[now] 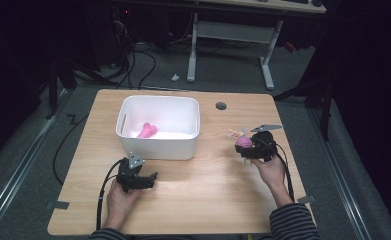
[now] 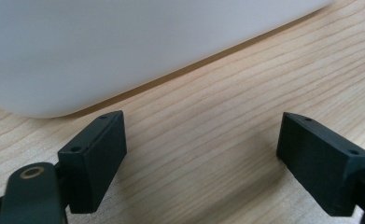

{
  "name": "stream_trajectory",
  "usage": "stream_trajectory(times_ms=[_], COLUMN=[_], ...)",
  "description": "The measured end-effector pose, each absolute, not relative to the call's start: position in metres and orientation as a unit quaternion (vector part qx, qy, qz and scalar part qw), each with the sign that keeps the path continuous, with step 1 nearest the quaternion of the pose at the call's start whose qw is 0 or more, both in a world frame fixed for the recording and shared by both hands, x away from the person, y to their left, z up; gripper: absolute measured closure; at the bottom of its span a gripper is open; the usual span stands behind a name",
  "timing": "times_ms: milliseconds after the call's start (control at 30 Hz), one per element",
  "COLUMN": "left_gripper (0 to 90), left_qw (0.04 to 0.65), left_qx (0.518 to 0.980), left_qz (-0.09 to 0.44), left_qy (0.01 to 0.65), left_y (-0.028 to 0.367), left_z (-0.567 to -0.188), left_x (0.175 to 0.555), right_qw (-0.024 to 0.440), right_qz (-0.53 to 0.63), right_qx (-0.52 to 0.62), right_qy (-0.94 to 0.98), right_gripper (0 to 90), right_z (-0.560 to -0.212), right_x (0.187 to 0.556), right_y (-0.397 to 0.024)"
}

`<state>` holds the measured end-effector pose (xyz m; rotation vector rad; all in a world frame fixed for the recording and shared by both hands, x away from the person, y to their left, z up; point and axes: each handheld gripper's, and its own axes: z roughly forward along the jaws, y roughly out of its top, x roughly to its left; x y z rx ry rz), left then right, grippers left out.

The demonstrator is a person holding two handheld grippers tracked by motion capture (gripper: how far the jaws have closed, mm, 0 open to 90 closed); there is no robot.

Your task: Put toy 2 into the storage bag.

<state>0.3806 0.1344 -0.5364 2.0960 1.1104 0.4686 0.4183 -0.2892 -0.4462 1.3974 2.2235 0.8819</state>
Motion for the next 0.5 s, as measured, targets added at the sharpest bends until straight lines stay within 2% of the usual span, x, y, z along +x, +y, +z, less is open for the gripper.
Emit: stream_trajectory(times_ms=[500], left_gripper=[17.1], left_qw=[0.356], left_qx=[0.811], left_qz=[0.180], left_qy=[0.429], left_y=[0.135], left_z=[-0.536], left_x=[0.380], right_qw=[0.174], right_qz=[0.368], right_qx=[0.443], right_qy=[0.799], right_gripper=[33.7], right_z=[-0.403], right_x=[0.416], right_y=[-0.275])
